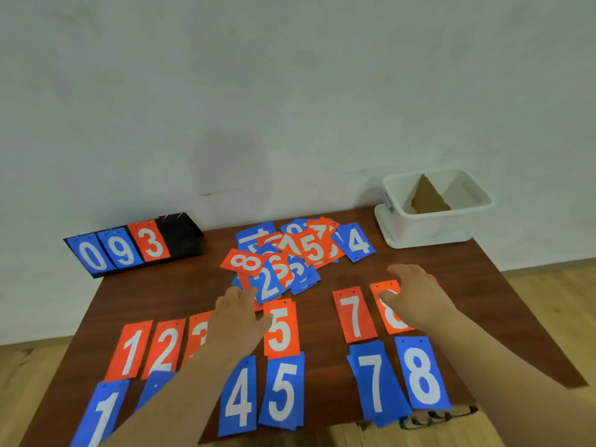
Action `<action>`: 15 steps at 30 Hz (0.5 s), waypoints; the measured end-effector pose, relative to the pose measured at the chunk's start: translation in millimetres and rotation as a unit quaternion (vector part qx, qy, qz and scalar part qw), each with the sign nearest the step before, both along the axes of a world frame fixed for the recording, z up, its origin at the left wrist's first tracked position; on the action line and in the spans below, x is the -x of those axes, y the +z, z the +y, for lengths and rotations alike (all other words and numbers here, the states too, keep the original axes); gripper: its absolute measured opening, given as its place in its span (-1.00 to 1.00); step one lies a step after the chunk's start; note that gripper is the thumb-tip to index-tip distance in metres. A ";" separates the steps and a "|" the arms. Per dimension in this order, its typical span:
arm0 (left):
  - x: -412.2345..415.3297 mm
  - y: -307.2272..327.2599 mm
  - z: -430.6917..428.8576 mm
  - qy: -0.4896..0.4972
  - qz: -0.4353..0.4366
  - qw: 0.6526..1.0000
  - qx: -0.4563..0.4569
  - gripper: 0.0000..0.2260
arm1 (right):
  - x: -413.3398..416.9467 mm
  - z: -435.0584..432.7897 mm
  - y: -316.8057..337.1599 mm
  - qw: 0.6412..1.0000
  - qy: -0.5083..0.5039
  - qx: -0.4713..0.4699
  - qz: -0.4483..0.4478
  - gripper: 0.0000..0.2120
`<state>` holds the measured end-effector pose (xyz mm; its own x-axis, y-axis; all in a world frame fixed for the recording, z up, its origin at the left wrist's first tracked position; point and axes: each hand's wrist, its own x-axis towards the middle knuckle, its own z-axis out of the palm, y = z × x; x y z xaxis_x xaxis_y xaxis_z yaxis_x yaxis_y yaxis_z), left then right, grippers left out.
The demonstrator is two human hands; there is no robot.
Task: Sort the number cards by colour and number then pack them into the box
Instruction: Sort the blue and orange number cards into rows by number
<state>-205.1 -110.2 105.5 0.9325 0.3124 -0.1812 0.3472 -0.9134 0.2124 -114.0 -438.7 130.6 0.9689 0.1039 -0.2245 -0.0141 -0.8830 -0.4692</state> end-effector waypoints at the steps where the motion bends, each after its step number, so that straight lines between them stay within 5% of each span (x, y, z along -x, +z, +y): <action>1: -3.6 1.8 -1.9 0.002 -0.002 1.000 -0.012 -0.35 | -4.1 -3.1 0.7 1.000 0.004 -0.002 0.003 -0.37; 15: -92.6 -29.6 30.0 0.050 0.035 0.998 -0.012 -0.29 | -107.6 32.0 -39.4 0.998 0.019 0.002 0.066 -0.33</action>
<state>-112.6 -80.2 75.9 0.8820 0.4082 -0.2355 0.4501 -0.8778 0.1639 -6.5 -406.7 91.2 0.9261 0.1391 -0.3506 -0.0419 -0.8859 -0.4620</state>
